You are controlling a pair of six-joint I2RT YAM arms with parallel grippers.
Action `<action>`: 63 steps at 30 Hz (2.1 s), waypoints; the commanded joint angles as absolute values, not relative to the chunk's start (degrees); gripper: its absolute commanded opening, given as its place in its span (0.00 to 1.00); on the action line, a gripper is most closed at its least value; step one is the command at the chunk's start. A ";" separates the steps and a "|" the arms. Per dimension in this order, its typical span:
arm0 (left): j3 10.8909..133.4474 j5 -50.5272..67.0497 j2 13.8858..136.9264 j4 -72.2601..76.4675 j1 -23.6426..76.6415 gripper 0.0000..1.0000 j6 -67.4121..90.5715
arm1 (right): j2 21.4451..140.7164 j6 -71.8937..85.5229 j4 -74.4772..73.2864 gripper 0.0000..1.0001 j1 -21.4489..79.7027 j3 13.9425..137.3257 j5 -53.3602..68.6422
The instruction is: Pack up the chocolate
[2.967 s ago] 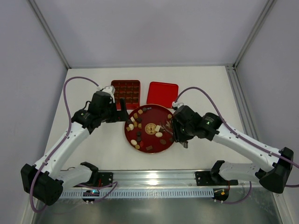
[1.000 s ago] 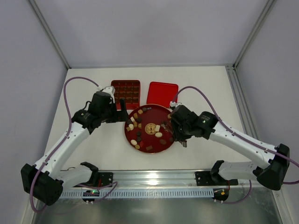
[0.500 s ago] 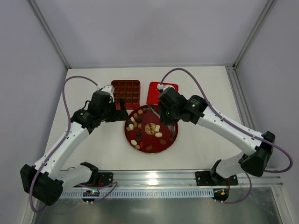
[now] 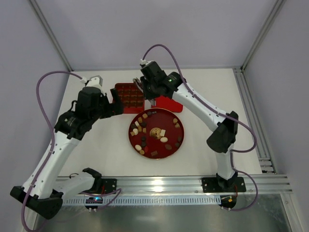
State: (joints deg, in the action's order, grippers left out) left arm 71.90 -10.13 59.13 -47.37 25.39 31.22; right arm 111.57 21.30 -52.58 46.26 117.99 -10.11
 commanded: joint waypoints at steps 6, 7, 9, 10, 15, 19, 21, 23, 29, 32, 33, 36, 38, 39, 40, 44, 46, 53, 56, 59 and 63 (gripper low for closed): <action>76.99 -15.99 53.53 -52.20 25.40 1.00 31.47 | 122.60 18.46 -45.90 0.26 45.26 131.49 -6.86; 77.34 -15.91 53.18 -52.29 25.40 1.00 31.29 | 123.13 18.28 -44.83 0.26 45.26 131.31 -6.68; 78.30 -15.91 53.00 -52.82 25.40 1.00 30.94 | 123.57 17.93 -41.67 0.26 45.35 130.26 -5.89; 78.57 -15.91 52.74 -53.43 25.40 1.00 30.76 | 123.92 17.93 -40.44 0.26 45.18 129.73 -5.02; 78.75 -15.64 52.56 -54.31 25.40 1.00 30.41 | 124.63 17.93 -33.32 0.26 45.70 127.09 -3.17; 78.40 -15.38 52.12 -54.58 25.40 1.00 30.59 | 127.26 18.37 -31.91 0.26 46.14 128.05 -2.11; 78.31 -15.21 52.03 -54.67 25.40 1.00 30.76 | 128.14 18.46 -30.94 0.26 46.32 127.62 -2.28; 78.22 -15.12 51.86 -54.76 25.40 1.00 30.76 | 128.84 18.63 -29.54 0.26 46.49 126.74 -2.46; 77.70 -14.94 51.42 -54.84 25.31 1.00 30.76 | 130.25 19.25 -27.78 0.26 46.58 126.12 -2.55; 77.43 -14.77 51.15 -54.93 25.40 1.00 30.85 | 131.22 19.16 -27.77 0.26 46.58 126.56 -2.72; 77.43 -14.77 51.07 -54.93 25.40 1.00 30.94 | 131.66 19.33 -27.77 0.26 46.58 126.56 -2.55; 77.26 -14.94 50.89 -54.93 25.40 1.00 30.94 | 131.92 19.60 -28.04 0.26 46.58 125.95 -2.64; 77.17 -14.77 50.89 -54.93 25.40 1.00 30.94 | 131.92 19.69 -27.69 0.26 46.58 125.34 -2.90; 77.08 -14.77 50.98 -54.76 25.40 1.00 30.85 | 131.92 19.69 -27.51 0.26 46.58 125.07 -2.99; 77.08 -14.68 51.06 -54.84 25.40 1.00 30.94 | 132.10 19.69 -27.51 0.26 46.67 125.07 -3.08; 76.82 -14.42 50.98 -54.67 25.40 1.00 31.11 | 132.19 19.69 -27.77 0.26 46.67 124.98 -3.43; 76.55 -14.50 51.06 -54.58 25.40 1.00 31.11 | 132.27 19.69 -27.77 0.26 46.76 124.98 -3.17; 76.20 -14.24 51.33 -54.14 25.49 1.00 31.20 | 132.71 19.34 -28.48 0.27 46.93 124.63 -4.13; 76.20 -14.24 51.24 -54.14 25.49 0.99 31.11 | 132.89 19.16 -28.56 0.27 46.93 124.63 -4.22; 76.20 -14.24 51.24 -54.14 25.49 1.00 31.11 | 132.89 19.07 -28.74 0.27 46.93 124.72 -4.31; 76.03 -14.24 51.24 -53.97 25.40 1.00 31.20 | 132.71 18.81 -28.92 0.27 46.93 124.45 -5.01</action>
State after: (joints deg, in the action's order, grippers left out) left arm 76.44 -14.37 51.53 -54.74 25.39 31.11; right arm 132.81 19.35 -30.89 46.46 124.09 -3.60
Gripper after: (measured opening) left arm 0.996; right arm 0.319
